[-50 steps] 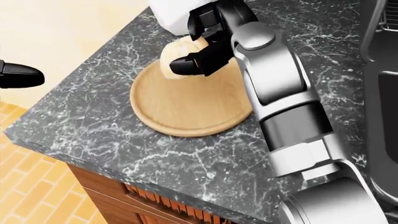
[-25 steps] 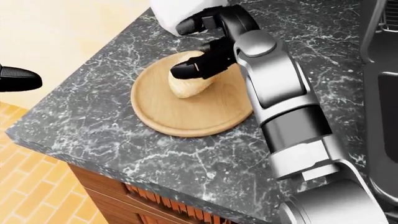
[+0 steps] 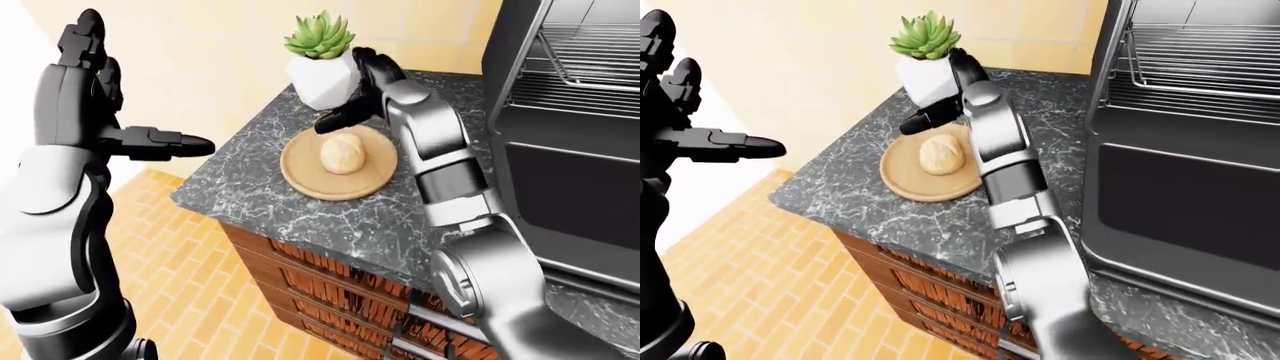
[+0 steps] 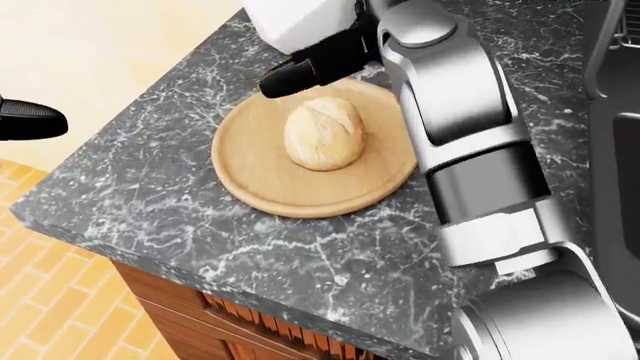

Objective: Pick the bread from the top rack and place it on the plate on the counter.

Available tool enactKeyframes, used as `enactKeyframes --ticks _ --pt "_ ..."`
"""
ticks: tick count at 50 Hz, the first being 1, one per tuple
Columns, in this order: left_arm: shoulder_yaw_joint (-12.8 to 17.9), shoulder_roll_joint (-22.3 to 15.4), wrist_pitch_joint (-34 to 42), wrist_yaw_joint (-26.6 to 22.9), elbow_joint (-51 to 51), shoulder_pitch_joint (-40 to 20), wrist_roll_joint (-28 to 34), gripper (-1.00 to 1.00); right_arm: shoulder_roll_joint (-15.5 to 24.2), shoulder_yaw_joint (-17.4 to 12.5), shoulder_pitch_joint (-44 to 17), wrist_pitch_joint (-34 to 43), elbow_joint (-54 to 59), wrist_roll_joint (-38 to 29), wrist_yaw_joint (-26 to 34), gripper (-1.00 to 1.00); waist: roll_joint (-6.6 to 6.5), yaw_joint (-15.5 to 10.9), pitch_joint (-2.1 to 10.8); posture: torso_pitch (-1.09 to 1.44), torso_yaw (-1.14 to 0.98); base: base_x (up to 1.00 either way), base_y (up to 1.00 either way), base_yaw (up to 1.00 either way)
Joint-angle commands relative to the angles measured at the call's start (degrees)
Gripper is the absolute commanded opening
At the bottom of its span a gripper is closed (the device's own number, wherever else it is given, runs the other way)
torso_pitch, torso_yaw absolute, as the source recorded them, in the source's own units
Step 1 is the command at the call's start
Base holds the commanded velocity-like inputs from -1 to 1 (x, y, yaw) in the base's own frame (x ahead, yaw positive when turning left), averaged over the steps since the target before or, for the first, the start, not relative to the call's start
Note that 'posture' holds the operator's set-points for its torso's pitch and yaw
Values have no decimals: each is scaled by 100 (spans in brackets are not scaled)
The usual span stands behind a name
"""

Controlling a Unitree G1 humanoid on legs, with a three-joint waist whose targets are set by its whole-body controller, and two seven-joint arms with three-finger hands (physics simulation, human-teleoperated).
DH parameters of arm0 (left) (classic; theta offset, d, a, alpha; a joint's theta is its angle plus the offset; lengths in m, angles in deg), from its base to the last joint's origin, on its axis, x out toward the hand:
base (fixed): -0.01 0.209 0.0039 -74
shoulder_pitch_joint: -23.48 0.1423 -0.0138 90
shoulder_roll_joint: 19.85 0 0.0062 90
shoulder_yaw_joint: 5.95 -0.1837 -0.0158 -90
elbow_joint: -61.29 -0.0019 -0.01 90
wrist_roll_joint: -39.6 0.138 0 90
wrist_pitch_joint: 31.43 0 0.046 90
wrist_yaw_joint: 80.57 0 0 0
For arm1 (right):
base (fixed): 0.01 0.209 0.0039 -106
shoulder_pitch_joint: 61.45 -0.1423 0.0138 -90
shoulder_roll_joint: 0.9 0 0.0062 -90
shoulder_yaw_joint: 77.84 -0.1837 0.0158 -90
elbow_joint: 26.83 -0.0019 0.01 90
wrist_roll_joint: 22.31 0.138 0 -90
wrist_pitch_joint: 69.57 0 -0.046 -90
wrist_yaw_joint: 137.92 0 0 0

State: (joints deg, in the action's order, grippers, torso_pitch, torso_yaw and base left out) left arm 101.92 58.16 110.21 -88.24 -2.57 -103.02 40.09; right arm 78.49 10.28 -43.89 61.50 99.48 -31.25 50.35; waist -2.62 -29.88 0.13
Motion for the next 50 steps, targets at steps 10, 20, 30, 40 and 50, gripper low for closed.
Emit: enactKeyframes --ticks 10,20,30,40,50 --pt "100 -86 -161 38 166 -91 56 100 21 -109 -437 510 -1389 292 -380 100 -11 -9 145 0 42 0 0 0" --pt "87 -88 -137 37 164 -142 55 100 164 -184 -638 762 -1862 720 -822 100 -2 -18 112 0 42 0 0 0" --pt "96 -149 -53 33 183 -225 47 100 290 -225 -397 1149 -2843 1014 -1205 100 25 -35 90 0 42 0 0 0" --pt "92 -219 51 14 203 -342 34 100 564 -321 -201 1838 -4035 1215 -1388 100 56 -58 58 0 42 0 0 0" --pt "167 -263 106 -3 295 -279 22 100 803 -393 -116 2069 -4552 1344 -1437 100 71 -55 45 0 42 0 0 0"
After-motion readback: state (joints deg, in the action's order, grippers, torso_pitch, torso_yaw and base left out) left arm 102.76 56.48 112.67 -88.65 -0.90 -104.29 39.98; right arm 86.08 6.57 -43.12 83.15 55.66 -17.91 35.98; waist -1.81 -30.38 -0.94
